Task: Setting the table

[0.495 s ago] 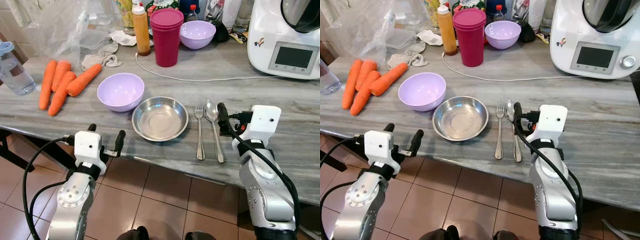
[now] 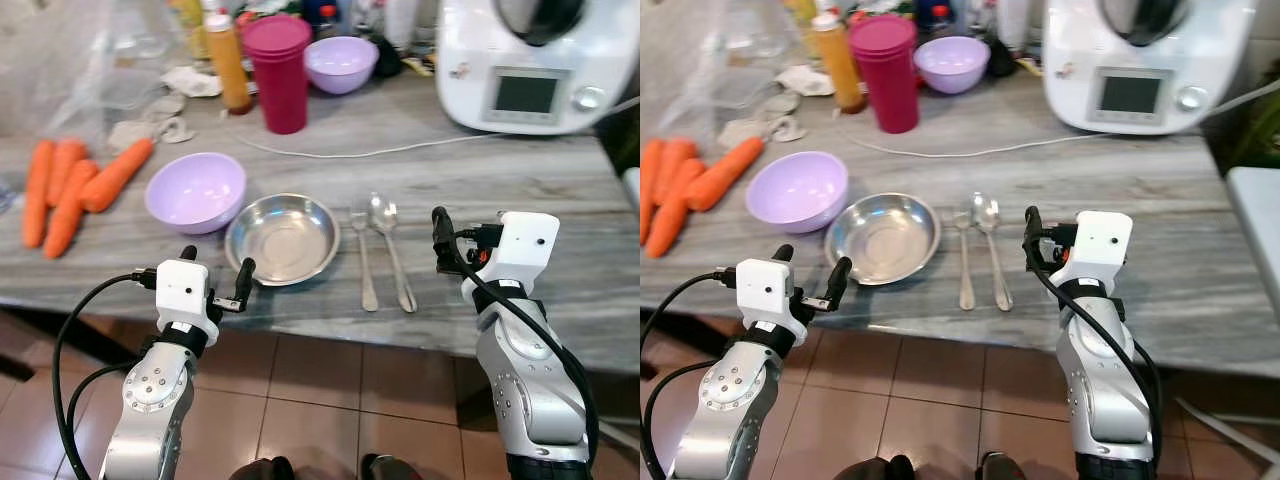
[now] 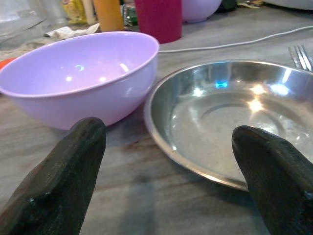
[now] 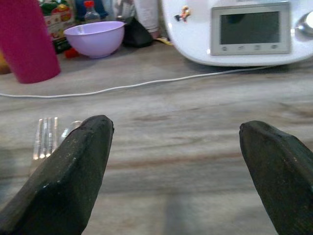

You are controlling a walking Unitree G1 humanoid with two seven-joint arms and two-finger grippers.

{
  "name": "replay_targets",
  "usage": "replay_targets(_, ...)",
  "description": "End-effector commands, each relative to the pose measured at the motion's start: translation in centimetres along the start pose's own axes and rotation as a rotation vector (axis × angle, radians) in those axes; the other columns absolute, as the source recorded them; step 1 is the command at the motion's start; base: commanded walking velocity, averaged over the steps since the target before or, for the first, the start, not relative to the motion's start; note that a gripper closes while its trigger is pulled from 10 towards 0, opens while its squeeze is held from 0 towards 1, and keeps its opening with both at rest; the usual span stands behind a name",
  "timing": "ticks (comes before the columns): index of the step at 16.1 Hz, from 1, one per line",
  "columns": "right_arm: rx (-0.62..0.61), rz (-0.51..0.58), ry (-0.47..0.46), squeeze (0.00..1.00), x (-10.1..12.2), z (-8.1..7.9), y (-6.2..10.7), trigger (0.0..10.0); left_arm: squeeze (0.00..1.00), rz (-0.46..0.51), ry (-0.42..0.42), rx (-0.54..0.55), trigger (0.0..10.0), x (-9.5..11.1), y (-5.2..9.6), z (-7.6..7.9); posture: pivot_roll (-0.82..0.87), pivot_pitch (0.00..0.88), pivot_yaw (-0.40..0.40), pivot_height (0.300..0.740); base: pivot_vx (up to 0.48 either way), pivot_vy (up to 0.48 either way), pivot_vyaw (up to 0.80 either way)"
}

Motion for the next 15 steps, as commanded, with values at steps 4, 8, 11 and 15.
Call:
replay_targets(4, 0.008, 0.025, -0.006, 0.00, 0.46, -0.19, 0.09, 10.0, 0.00, -0.020, -0.006, 0.019, 10.0, -0.30, 0.03, -0.31, -0.17, 0.156, 0.058, 0.740, -0.123, 0.000, 0.00)
replay_targets(8, 0.003, 0.029, -0.008, 0.00, 0.48, -0.12, -0.06, 10.0, 0.00, -0.024, -0.005, 0.020, 10.0, -0.30, 0.01, -0.43, -0.17, 0.158, 0.056, 0.740, -0.300, 0.000, 0.00)
replay_targets(11, 0.005, 0.029, -0.006, 0.00, 0.47, -0.20, -0.11, 10.0, 0.00, -0.024, -0.004, 0.016, 10.0, -0.28, -0.03, -0.39, -0.17, 0.157, 0.057, 0.740, -0.300, 0.000, 0.00)
replay_targets(15, -0.004, 0.027, -0.007, 0.00, 0.37, -0.10, -0.17, 10.0, 0.00, -0.025, -0.007, 0.006, 10.0, -0.28, 0.02, -0.31, -0.17, 0.157, 0.060, 0.740, -0.296, 0.000, 0.00)
Point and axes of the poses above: a point about 5 cm out from each wrist's last joint towards the gripper, its own y axis pointing back from the gripper into the wrist, its own x axis along the axis of the wrist's last joint, z = x × y, the point moved 2 cm from there along -y, pointing out of the wrist towards the gripper, and after that the axes turned 9 degrees about y, right-handed, at the moved point
